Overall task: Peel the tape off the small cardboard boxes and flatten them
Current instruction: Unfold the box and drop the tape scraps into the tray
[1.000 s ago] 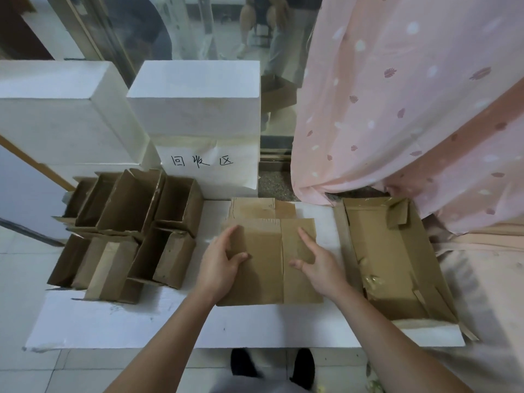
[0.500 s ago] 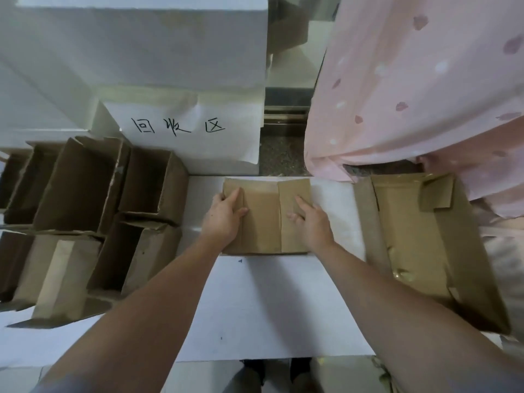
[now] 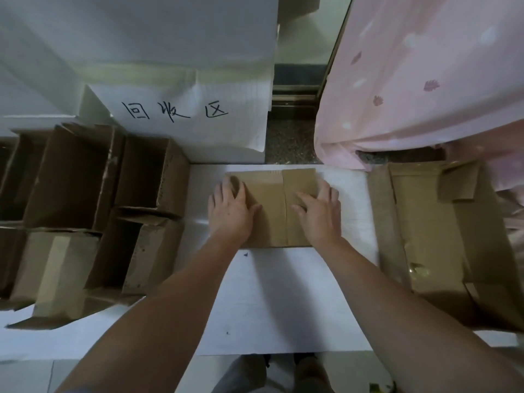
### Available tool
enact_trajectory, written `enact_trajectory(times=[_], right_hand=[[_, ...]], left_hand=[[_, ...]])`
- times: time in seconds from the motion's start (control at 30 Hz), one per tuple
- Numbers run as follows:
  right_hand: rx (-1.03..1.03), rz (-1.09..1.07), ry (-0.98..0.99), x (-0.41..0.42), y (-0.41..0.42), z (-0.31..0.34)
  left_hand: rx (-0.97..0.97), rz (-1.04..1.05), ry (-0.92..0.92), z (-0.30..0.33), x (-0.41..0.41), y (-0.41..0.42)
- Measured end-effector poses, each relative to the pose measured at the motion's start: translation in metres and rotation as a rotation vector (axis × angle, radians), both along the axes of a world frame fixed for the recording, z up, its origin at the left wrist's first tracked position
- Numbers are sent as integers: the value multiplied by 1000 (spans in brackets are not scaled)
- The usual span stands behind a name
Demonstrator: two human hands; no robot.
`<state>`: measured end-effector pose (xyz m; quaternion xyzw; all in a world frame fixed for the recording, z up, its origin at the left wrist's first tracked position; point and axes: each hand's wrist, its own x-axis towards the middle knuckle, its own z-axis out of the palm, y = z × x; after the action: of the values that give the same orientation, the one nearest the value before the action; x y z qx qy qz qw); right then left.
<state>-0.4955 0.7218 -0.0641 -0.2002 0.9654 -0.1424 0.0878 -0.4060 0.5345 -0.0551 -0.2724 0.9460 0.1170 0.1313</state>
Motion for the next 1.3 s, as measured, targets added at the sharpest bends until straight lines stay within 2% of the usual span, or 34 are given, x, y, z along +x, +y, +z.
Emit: enact_trajectory(times=[0.13, 0.2, 0.27, 0.37, 0.73, 0.97, 1.13, 1.3], right_hand=[[87, 220, -114, 12, 2, -8], [176, 247, -170, 18, 4, -11], [254, 260, -191, 22, 4, -9], [304, 285, -174, 25, -2, -10], [399, 320, -147, 10, -19, 6], [373, 374, -44, 6, -23, 26], [276, 418, -175, 19, -13, 38], [249, 484, -251, 26, 2, 67]], left_hand=[[-50, -195, 107, 6, -4, 4], [25, -256, 127, 2, 3, 12], [104, -255, 88, -6, 19, 18], [122, -271, 7, -14, 30, 23], [43, -263, -128, -2, 7, 30], [-52, -280, -97, 16, -1, 33], [110, -288, -72, 29, 4, 32], [125, -361, -75, 56, 19, 29]])
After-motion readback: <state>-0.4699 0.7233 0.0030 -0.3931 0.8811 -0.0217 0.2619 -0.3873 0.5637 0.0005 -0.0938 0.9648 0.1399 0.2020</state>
